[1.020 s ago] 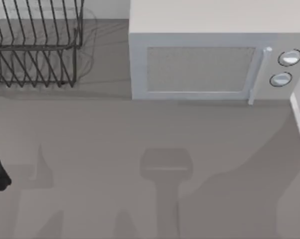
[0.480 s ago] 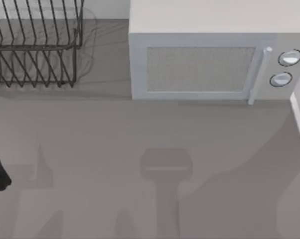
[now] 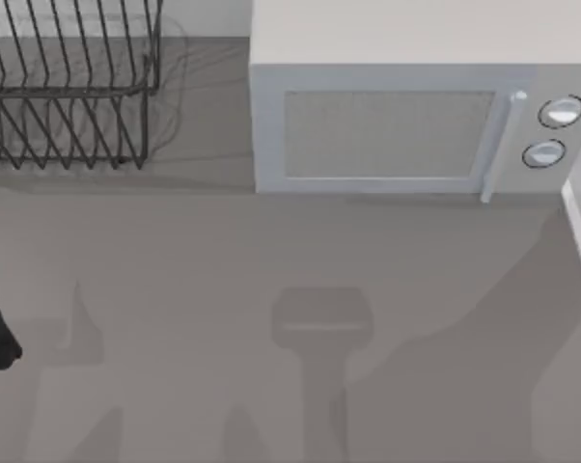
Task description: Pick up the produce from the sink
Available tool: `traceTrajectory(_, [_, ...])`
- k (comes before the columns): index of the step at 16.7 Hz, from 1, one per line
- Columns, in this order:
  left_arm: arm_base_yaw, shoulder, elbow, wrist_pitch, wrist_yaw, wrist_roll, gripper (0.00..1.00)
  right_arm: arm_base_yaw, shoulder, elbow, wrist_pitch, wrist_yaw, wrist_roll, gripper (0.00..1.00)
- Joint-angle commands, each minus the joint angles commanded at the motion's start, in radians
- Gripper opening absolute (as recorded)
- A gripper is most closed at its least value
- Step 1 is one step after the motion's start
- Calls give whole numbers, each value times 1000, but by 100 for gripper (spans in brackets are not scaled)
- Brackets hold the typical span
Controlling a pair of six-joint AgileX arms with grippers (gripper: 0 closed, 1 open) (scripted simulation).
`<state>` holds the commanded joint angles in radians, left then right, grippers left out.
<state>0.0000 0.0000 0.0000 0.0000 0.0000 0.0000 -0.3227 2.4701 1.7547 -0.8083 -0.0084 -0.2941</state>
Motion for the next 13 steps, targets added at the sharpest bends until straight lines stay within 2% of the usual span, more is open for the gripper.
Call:
traceTrajectory(3, [0, 0, 0, 0, 0, 0, 100, -2, -4, 156, -160, 0, -2, 0])
traceTrajectory(10, [0, 0, 0, 0, 0, 0, 100, -5, -53, 635, -717, -1, -5, 0])
traceTrajectory(13, [0, 0, 0, 0, 0, 0, 100, -4, -79, 763, -849, -1, -5, 0])
